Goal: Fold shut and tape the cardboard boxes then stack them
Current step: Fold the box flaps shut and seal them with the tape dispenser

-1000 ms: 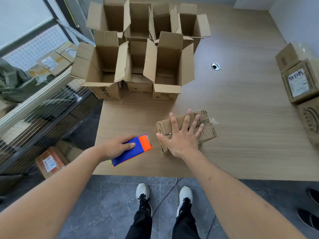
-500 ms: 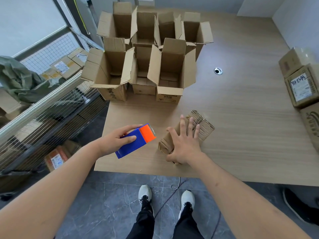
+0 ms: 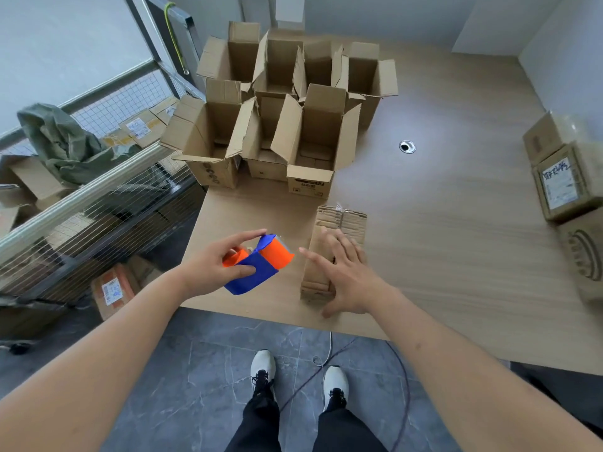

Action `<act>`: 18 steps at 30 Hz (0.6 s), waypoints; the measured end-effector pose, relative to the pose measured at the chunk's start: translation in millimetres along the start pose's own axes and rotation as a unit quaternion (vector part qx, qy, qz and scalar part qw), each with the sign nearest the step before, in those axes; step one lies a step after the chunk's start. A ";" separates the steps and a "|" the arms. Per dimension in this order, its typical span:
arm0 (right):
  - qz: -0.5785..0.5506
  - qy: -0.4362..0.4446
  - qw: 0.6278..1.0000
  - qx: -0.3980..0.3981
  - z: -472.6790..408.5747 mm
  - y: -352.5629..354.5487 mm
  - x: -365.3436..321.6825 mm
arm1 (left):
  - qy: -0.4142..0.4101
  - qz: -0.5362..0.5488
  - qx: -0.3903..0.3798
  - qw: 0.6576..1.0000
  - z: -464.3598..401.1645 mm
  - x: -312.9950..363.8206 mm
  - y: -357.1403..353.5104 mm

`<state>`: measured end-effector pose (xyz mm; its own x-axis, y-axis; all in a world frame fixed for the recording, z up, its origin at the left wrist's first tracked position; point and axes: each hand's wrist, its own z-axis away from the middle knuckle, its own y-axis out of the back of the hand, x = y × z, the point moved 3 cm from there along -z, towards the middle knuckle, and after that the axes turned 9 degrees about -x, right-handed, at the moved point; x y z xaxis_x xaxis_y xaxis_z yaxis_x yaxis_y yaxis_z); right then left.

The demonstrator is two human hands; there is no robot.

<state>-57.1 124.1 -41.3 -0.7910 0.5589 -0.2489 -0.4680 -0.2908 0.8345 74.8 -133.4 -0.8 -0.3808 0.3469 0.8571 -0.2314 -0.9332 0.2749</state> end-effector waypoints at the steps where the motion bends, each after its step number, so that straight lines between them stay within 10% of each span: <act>1: -0.030 -0.020 0.999 0.018 6.4 -0.4 3.9 | -0.003 -0.001 0.001 1.000 1.4 3.1 -4.5; 18: -0.124 0.010 0.991 0.043 -0.3 14.7 8.3 | -0.032 -0.061 0.036 0.997 24.6 35.6 -25.4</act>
<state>-70.6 124.2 -31.2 -0.6640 0.5892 -0.4603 -0.6139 -0.0782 0.7855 89.2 -99.7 33.4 -0.2952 0.4534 0.8410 -0.2065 -0.8897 0.4071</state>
